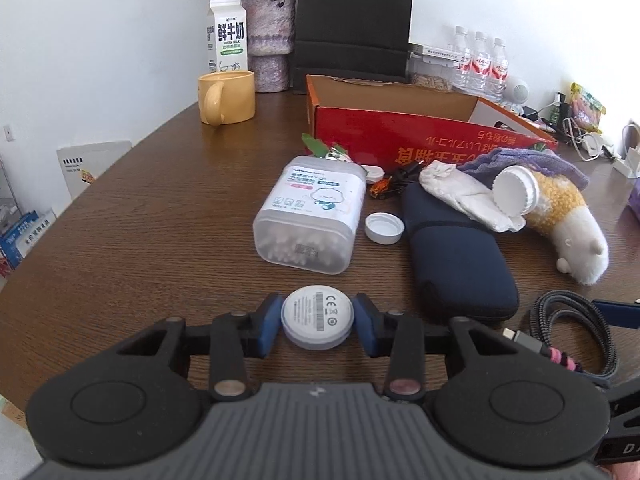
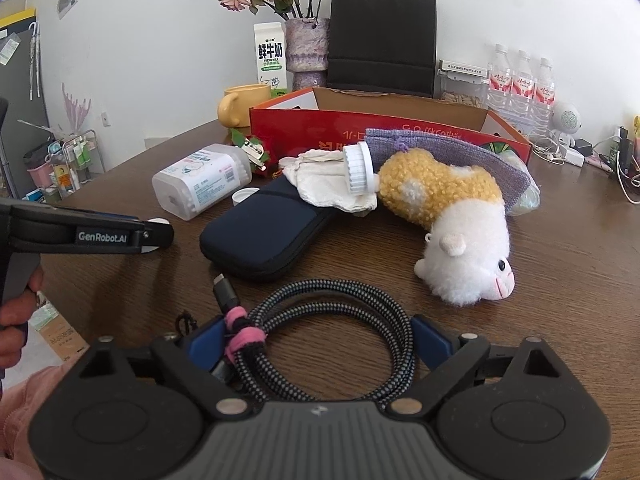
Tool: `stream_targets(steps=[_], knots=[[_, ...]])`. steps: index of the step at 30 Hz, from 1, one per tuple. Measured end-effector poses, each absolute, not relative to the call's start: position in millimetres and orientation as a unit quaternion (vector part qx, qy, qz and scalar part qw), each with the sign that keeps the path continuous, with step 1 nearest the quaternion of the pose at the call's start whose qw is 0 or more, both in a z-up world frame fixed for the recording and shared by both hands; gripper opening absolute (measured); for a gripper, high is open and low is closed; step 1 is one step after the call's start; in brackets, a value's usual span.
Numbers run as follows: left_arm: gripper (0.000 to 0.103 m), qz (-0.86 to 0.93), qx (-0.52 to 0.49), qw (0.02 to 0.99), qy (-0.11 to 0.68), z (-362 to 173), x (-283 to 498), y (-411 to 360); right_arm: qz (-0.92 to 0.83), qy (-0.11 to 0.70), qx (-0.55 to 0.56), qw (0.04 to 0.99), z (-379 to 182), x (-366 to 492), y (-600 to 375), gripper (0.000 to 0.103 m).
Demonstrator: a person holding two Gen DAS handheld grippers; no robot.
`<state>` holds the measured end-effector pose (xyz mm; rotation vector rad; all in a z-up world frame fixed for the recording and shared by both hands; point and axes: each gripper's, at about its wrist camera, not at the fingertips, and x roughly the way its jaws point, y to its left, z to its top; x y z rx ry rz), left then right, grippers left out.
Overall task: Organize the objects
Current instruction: 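Grasp the round white puck device with the left gripper, then carry the puck into the box with the left gripper while the right gripper carries the braided cable there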
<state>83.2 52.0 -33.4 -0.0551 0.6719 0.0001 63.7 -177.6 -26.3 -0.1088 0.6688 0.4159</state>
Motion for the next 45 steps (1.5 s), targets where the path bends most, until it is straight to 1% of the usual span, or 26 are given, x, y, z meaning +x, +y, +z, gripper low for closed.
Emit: stream_targets(steps=[10, 21, 32, 45], knots=[[0.04, 0.0, -0.021, 0.952, 0.307, -18.3, 73.0, 41.2, 0.212, 0.312, -0.047, 0.925, -17.1, 60.2, -182.1, 0.093], [0.04, -0.012, -0.017, 0.964, 0.266, 16.7, 84.8, 25.5, 0.224, 0.257, -0.042, 0.939, 17.2, 66.6, -190.3, 0.093], [0.04, -0.019, -0.021, 0.972, 0.233, 44.1, 135.5, 3.7, 0.22, 0.219, -0.036, 0.95, 43.4, 113.9, -198.3, 0.093], [0.04, -0.015, -0.032, 0.977, 0.212, 58.6, 215.2, -11.5, 0.213, 0.19, -0.039, 0.958, 65.9, 202.3, -203.1, 0.093]])
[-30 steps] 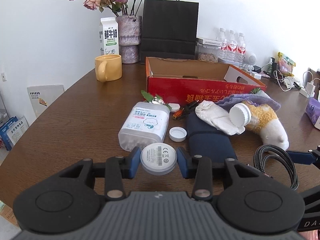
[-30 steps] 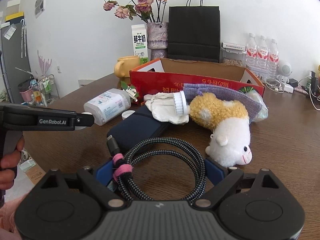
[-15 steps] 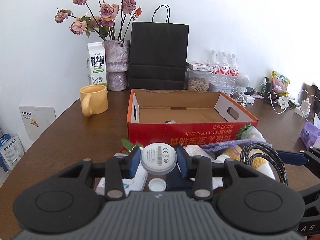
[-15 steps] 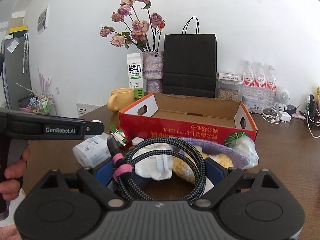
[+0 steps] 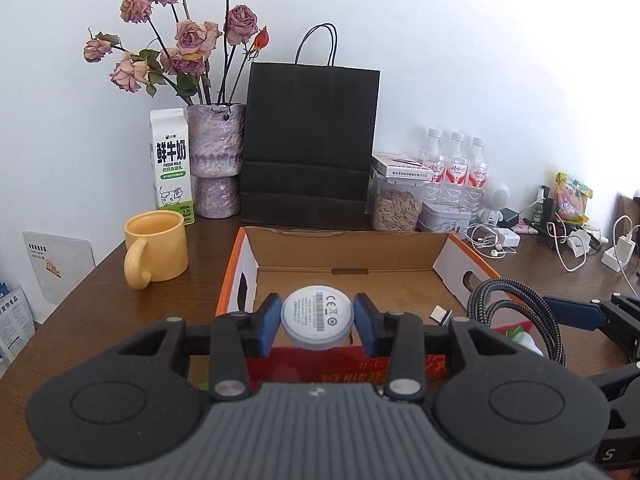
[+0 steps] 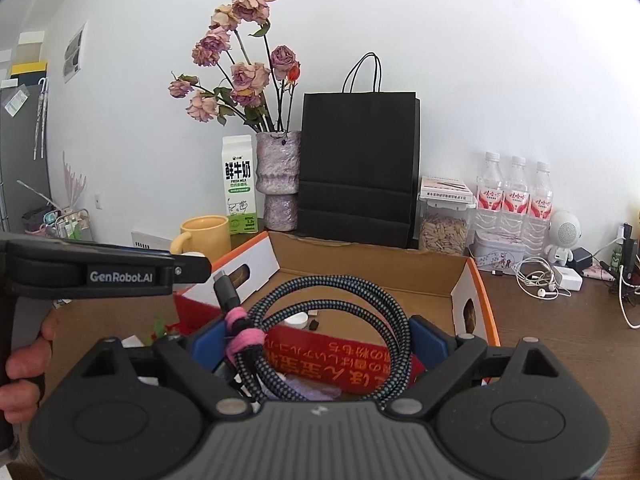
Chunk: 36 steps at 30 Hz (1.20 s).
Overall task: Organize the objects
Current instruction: 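Carry the puck into the box with the left gripper while the right gripper carries the braided cable there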
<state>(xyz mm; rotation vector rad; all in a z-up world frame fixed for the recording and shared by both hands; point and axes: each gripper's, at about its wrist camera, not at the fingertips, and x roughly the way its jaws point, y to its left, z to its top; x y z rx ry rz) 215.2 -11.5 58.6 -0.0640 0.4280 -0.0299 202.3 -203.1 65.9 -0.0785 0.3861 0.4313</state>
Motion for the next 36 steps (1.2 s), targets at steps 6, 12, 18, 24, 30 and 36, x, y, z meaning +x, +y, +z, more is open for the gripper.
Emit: stream_targets(steps=[6, 12, 18, 24, 30, 36], knots=[[0.04, -0.01, -0.036, 0.978, 0.205, 60.4, 253.9, -15.3, 0.215, 0.186, -0.041, 0.958, 67.8, 248.1, -197.6, 0.093], [0.04, -0.005, -0.033, 0.978, 0.206, 59.2, 293.1, -20.8, 0.219, 0.185, -0.044, 0.957, 69.2, 290.0, -192.3, 0.093], [0.04, 0.01, -0.04, 0.976, 0.213, 55.2, 328.4, -21.7, 0.209, 0.194, -0.029, 0.958, 65.0, 324.3, -194.3, 0.093], [0.04, 0.01, -0.032, 0.971, 0.235, 42.8, 346.5, -20.9, 0.201, 0.226, -0.023, 0.953, 52.7, 347.4, -197.1, 0.093], [0.055, 0.012, -0.035, 0.97, 0.24, 38.9, 348.2, -18.1, 0.196, 0.243, -0.03, 0.95, 43.4, 351.5, -193.2, 0.094], [0.103, 0.027, -0.034, 0.969, 0.245, 37.6, 350.1, -19.4, 0.188, 0.25, -0.021, 0.95, 41.3, 354.2, -196.5, 0.103]])
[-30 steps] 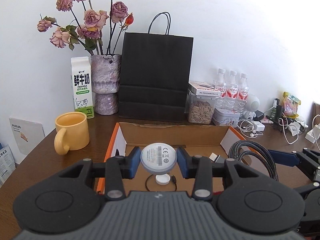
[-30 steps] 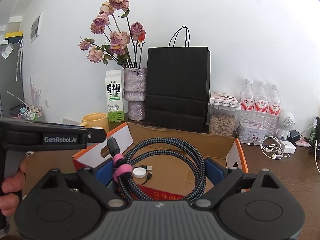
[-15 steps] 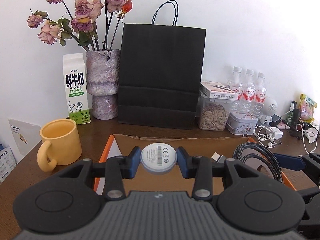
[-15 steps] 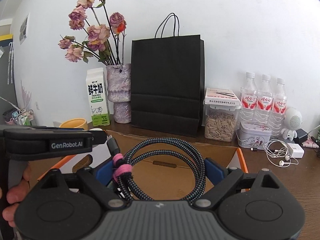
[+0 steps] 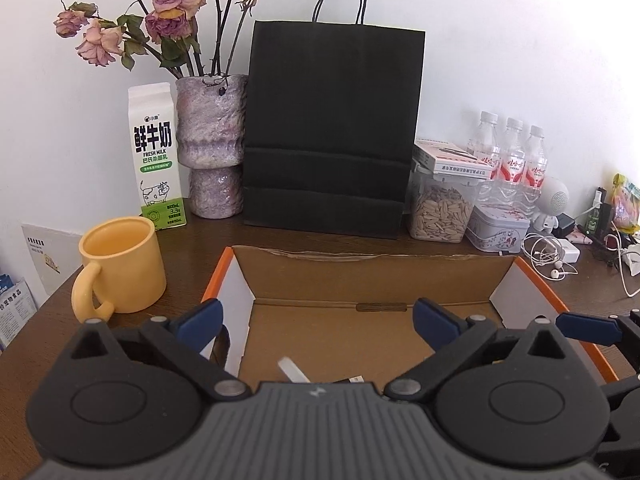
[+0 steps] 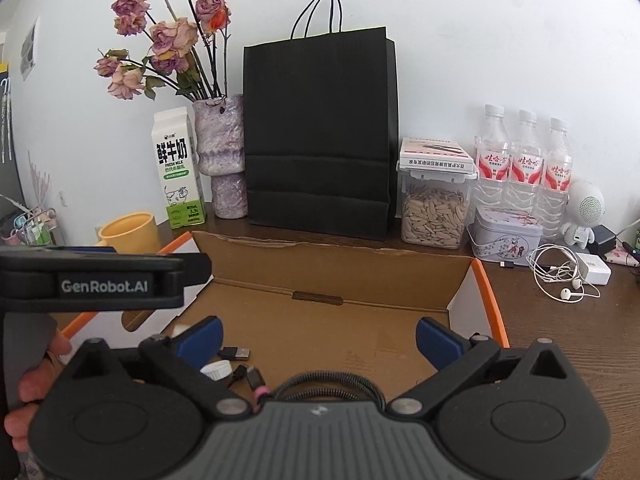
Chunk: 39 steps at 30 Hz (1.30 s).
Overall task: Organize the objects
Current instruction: 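Carry the puck into the box with the left gripper while the right gripper carries the braided cable there, then move both grippers back toward the remaining items on the table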
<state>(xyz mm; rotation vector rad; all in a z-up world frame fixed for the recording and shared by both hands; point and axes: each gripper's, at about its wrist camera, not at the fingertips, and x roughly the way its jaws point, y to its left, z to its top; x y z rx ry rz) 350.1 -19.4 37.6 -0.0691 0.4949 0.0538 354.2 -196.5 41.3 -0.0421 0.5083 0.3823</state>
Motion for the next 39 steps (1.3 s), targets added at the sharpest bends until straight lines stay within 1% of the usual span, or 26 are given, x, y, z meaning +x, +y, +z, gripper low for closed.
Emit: stream_targets(steps=[10, 19, 26, 39], knots=[[0.103, 0.023, -0.032, 0.969, 0.245, 38.9, 345.4, -21.2, 0.185, 0.247, -0.025, 0.951, 42.8, 352.5, -196.3, 0.103], [0.103, 0.025, -0.034, 0.974, 0.221, 53.9, 313.1, -25.9, 0.169, 0.214, -0.026, 0.962, 60.1, 326.9, -204.8, 0.103], [0.103, 0.029, -0.039, 0.973, 0.226, 58.9, 274.2, -19.7, 0.165, 0.213, -0.013, 0.963, 65.1, 288.7, -214.8, 0.103], [0.103, 0.041, -0.038, 0.967, 0.247, 59.4, 198.7, -6.0, 0.157, 0.236, -0.007, 0.959, 58.3, 209.2, -230.2, 0.103]])
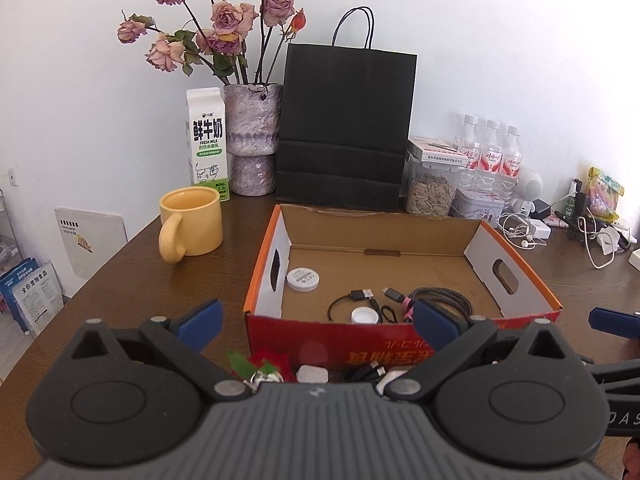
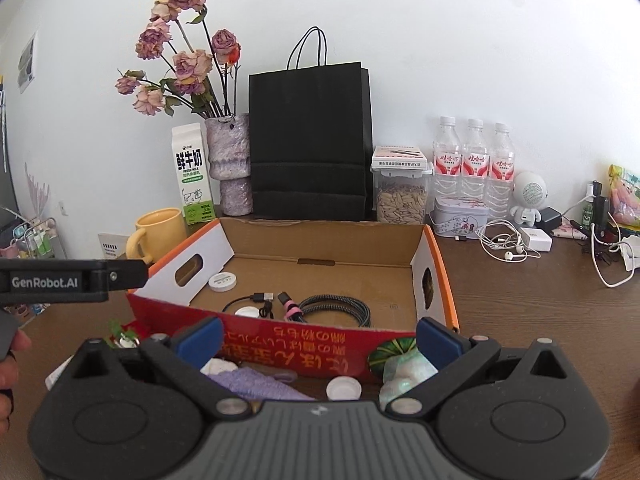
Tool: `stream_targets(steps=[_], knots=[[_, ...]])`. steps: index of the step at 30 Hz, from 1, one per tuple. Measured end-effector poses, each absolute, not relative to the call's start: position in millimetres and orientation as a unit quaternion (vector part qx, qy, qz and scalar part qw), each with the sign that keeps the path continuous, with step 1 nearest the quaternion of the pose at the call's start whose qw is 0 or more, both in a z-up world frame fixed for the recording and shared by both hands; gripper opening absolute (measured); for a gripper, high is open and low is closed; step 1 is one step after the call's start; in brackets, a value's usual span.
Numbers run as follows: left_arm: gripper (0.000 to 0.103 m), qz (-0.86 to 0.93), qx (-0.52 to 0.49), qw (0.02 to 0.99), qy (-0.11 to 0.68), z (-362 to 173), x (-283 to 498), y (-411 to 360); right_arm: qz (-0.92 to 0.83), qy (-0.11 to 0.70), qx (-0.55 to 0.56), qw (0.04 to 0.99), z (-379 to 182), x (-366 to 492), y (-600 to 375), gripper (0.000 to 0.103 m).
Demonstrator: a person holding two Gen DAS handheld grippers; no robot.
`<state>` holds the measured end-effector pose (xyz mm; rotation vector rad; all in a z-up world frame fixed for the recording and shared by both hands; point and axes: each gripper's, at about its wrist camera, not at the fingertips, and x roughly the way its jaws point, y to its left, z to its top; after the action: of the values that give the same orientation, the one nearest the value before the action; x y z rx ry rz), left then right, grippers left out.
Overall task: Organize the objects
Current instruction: 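Move both grippers back toward the remaining items on the table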
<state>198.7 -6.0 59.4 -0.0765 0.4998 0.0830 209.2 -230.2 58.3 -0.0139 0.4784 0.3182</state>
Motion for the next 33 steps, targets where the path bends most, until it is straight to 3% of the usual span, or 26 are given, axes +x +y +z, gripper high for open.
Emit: stream_targets(steps=[18, 33], knots=[[0.103, 0.043, -0.037, 0.952, 0.302, 26.2, 134.4, 3.3, 0.14, 0.272, -0.008, 0.952, 33.6, 140.2, -247.7, 0.103], [0.103, 0.01, -0.024, 0.939, 0.342, 1.4, 132.6, -14.6, 0.132, 0.296, -0.004, 0.946, 17.3, 137.7, -252.1, 0.103]])
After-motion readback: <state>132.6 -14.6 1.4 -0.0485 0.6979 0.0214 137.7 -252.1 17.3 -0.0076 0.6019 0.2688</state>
